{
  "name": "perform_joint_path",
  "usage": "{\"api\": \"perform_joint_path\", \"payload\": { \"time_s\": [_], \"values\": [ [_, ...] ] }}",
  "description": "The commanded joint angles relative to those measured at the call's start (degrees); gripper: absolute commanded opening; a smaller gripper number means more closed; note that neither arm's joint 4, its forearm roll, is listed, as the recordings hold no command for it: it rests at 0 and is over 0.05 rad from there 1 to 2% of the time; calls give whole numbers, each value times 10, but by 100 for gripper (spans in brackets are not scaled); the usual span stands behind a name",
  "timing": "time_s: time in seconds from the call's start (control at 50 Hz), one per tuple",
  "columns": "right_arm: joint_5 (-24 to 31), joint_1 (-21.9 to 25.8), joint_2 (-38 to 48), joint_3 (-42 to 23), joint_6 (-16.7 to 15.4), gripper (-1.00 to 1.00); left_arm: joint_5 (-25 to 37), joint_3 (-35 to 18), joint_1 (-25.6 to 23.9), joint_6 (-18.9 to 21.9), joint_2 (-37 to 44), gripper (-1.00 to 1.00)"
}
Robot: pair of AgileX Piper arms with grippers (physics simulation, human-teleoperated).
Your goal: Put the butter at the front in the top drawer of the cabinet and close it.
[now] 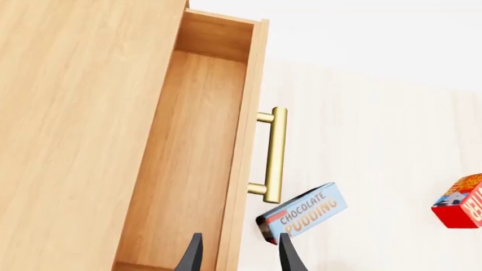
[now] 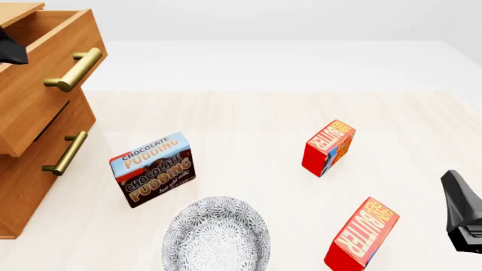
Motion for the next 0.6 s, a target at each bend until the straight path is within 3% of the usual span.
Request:
{"api": "perform_joint_path", "payload": {
  "time_s": [0.02,0.6],
  "values": [
    [-1,0,0,1,-1,100,-4,-1,-3,-1,10,100],
    [-1,0,0,1,-1,100,-48,36,-26,-9,37,100]
  ]
}}
